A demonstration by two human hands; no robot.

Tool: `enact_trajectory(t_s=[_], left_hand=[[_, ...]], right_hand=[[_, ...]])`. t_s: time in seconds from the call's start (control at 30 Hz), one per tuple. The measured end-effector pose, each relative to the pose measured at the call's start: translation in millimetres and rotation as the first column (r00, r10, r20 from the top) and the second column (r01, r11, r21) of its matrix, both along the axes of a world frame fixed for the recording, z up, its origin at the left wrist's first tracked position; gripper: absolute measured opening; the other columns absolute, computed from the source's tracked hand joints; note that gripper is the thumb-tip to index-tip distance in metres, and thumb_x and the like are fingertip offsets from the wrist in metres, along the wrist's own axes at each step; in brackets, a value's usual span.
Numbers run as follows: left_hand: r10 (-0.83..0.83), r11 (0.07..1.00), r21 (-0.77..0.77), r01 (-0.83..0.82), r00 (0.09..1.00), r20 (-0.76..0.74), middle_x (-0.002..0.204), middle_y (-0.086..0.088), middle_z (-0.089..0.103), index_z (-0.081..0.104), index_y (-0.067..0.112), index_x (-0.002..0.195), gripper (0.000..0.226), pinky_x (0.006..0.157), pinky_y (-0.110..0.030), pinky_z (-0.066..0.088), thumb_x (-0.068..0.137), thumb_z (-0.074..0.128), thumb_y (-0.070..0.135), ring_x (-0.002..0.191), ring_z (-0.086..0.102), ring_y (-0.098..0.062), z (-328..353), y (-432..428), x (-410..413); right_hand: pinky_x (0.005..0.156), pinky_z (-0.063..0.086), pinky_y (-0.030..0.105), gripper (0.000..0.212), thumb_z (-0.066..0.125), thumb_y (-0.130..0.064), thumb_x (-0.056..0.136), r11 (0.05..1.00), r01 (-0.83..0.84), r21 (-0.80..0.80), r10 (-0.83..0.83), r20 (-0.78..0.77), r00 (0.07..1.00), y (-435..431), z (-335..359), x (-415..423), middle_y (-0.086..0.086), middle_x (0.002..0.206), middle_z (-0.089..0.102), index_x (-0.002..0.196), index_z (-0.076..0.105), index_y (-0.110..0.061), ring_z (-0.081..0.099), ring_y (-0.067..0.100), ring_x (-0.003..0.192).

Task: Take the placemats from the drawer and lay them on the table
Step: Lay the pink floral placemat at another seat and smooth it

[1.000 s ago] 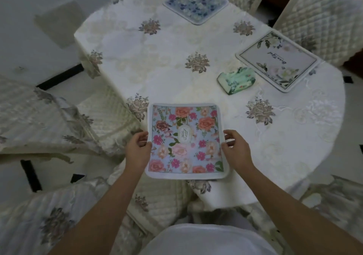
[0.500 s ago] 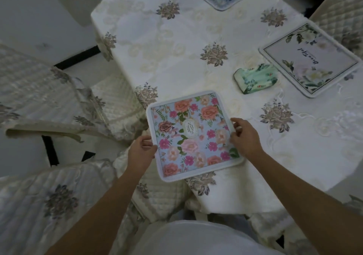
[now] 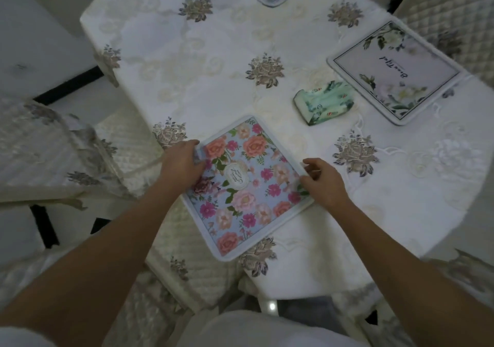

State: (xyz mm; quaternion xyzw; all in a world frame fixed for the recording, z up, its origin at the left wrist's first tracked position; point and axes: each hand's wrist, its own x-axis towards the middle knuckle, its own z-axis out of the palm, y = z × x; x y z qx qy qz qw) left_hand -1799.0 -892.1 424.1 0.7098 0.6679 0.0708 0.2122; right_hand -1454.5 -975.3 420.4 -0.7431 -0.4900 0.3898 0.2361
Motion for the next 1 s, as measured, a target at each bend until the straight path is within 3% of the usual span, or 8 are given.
enact_trajectory(t_s=[0.17, 0.3, 0.4, 0.57, 0.67, 0.73, 0.83, 1.0], left_hand=[[-0.011, 1.000, 0.010, 0.011, 0.999, -0.039, 0.125, -0.020, 0.057, 0.057, 0.009, 0.131, 0.048, 0.095, -0.048, 0.047, 0.087, 0.067, 0.023, 0.117, 0.051, -0.039, -4.2, 7.7, -1.7], [0.031, 1.000, -0.006, -0.031, 0.998, 0.046, 0.110, -0.016, 0.064, 0.063, 0.008, 0.120, 0.038, 0.082, -0.044, 0.053, 0.084, 0.066, 0.020, 0.099, 0.061, -0.034, -2.4, -3.1, -11.4], [0.041, 0.998, -0.044, -0.037, 0.995, 0.093, 0.101, -0.013, 0.064, 0.064, 0.008, 0.119, 0.035, 0.075, -0.035, 0.046, 0.087, 0.069, 0.020, 0.090, 0.059, -0.028, -3.7, -21.1, -22.4], [0.143, 0.980, -0.164, -0.108, 0.966, 0.218, 0.092, -0.006, 0.061, 0.066, 0.004, 0.110, 0.024, 0.075, -0.030, 0.040, 0.092, 0.068, 0.020, 0.085, 0.058, -0.024, -3.8, -38.8, -36.7], [0.323, 0.940, -0.228, -0.254, 0.875, 0.360, 0.093, -0.008, 0.066, 0.066, 0.006, 0.100, 0.015, 0.080, -0.037, 0.050, 0.091, 0.068, 0.017, 0.088, 0.063, -0.027, -1.0, -50.4, -42.2], [0.402, 0.913, -0.242, -0.327, 0.819, 0.409, 0.091, -0.007, 0.066, 0.065, 0.006, 0.098, 0.013, 0.077, -0.035, 0.049, 0.092, 0.066, 0.018, 0.086, 0.063, -0.026, -1.2, -60.2, -43.1], [0.529, 0.849, -0.293, -0.440, 0.710, 0.465, 0.096, -0.009, 0.067, 0.065, 0.004, 0.102, 0.017, 0.072, -0.032, 0.047, 0.094, 0.064, 0.019, 0.088, 0.064, -0.026, -5.5, -78.1, -42.0], [0.705, 0.704, -0.450, -0.549, 0.458, 0.542, 0.096, -0.010, 0.072, 0.066, 0.006, 0.103, 0.017, 0.081, -0.048, 0.059, 0.095, 0.064, 0.022, 0.090, 0.070, -0.030, -21.9, -110.5, -37.5]], right_hand=[[0.075, 0.053, 0.025, 0.047, 0.072, -0.014, 0.087, 0.990, 0.134, -0.032, -0.137, -0.107, 0.985, -62.6, 2.5, -6.0, -0.016, 0.099, 0.064, 0.129, 0.056, -0.026, 0.067, 0.012, 0.090], [0.079, 0.058, 0.035, 0.068, 0.071, -0.016, 0.088, 0.969, 0.245, -0.025, -0.245, -0.202, 0.948, -94.4, -4.7, -27.0, -0.015, 0.105, 0.064, 0.147, 0.039, -0.027, 0.068, 0.012, 0.093], [0.076, 0.055, 0.020, 0.078, 0.072, -0.019, 0.089, 0.944, 0.330, -0.004, -0.319, -0.272, 0.908, -105.1, -3.6, -42.5, -0.020, 0.113, 0.056, 0.152, 0.027, -0.026, 0.063, 0.002, 0.100], [0.076, 0.053, 0.018, 0.085, 0.069, -0.010, 0.089, 0.932, 0.362, 0.016, -0.343, -0.285, 0.895, -94.4, 4.1, -51.5, -0.007, 0.127, 0.053, 0.156, 0.018, -0.023, 0.060, 0.012, 0.109], [0.067, 0.053, 0.012, 0.091, 0.072, -0.011, 0.087, 0.932, 0.361, 0.026, -0.337, -0.297, 0.893, -77.5, 13.2, -55.9, -0.007, 0.123, 0.053, 0.157, 0.015, -0.024, 0.060, 0.009, 0.104], [0.065, 0.053, 0.016, 0.088, 0.074, -0.013, 0.087, 0.932, 0.361, 0.031, -0.337, -0.295, 0.894, -66.2, 15.0, -56.9, -0.003, 0.121, 0.057, 0.155, 0.019, -0.023, 0.062, 0.013, 0.101], [0.070, 0.054, 0.025, 0.071, 0.075, -0.017, 0.086, 0.933, 0.359, 0.010, -0.343, -0.266, 0.901, -58.4, 11.4, -56.0, 0.004, 0.118, 0.063, 0.145, 0.037, -0.022, 0.066, 0.015, 0.096], [0.084, 0.058, 0.042, 0.046, 0.068, -0.013, 0.088, 0.969, 0.242, -0.040, -0.245, -0.153, 0.957, -72.2, 0.0, -59.9, -0.003, 0.105, 0.065, 0.132, 0.053, -0.020, 0.065, 0.009, 0.088]])
